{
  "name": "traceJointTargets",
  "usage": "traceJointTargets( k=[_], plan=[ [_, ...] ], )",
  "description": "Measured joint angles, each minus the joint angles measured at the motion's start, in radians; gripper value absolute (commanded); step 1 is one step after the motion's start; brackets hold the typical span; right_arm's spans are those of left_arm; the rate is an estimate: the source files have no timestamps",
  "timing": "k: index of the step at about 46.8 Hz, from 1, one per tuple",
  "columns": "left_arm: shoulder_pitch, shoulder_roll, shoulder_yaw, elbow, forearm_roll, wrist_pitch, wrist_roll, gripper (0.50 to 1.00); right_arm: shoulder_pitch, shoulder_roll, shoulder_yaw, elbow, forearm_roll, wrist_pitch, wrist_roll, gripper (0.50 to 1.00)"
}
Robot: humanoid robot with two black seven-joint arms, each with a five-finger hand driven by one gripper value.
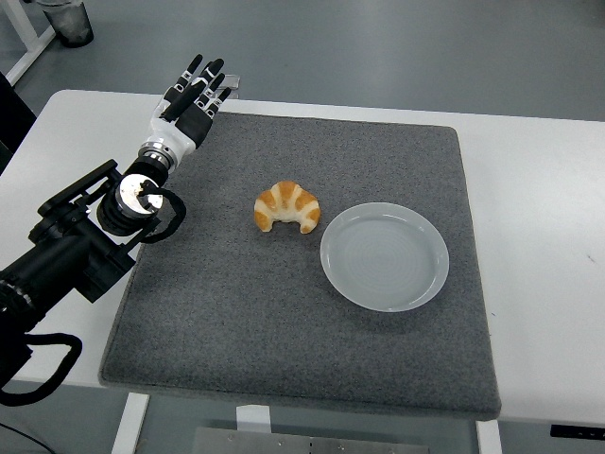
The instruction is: Place the bread on the plate
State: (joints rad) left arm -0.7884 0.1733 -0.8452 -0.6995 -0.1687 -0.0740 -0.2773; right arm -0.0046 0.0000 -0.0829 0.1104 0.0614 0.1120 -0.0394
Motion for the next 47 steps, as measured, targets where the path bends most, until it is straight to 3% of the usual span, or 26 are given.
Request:
traceJointTargets(
  k=[14, 23, 29, 31, 38, 41, 47],
  plan=[
    [-0.016, 0.006, 0.027, -0.021, 0.043, -0.002, -0.028, 1.000, 0.000, 0.000, 0.000, 0.000, 0.000, 0.000, 0.001, 0.952],
    [-0.106, 0.022, 0.121, -0.009, 0.354, 0.007, -0.023, 1.000, 0.000, 0.000, -0.001, 0.000, 0.000, 0.000, 0.001, 0.952],
    [-0.205, 0.073, 0.308, -0.022, 0.539, 0.007, -0.022, 0.996, 0.000, 0.000, -0.001, 0.000, 0.000, 0.000, 0.001, 0.952],
    [-0.258, 0.107, 0.407, -0.031, 0.574, 0.007, -0.023, 0.975, 0.000, 0.000, 0.000, 0.000, 0.000, 0.000, 0.001, 0.952],
    [-0.383, 0.141, 0.681, -0.044, 0.596, 0.008, -0.032, 0.973, 0.000, 0.000, -0.001, 0.000, 0.000, 0.000, 0.001, 0.952],
    [-0.417, 0.145, 0.755, -0.050, 0.599, 0.004, -0.033, 0.999, 0.000, 0.000, -0.001, 0.000, 0.000, 0.000, 0.001, 0.952],
    [-0.457, 0.161, 0.859, -0.082, 0.623, -0.028, -0.033, 1.000, 0.000, 0.000, -0.001, 0.000, 0.000, 0.000, 0.001, 0.952]
  ],
)
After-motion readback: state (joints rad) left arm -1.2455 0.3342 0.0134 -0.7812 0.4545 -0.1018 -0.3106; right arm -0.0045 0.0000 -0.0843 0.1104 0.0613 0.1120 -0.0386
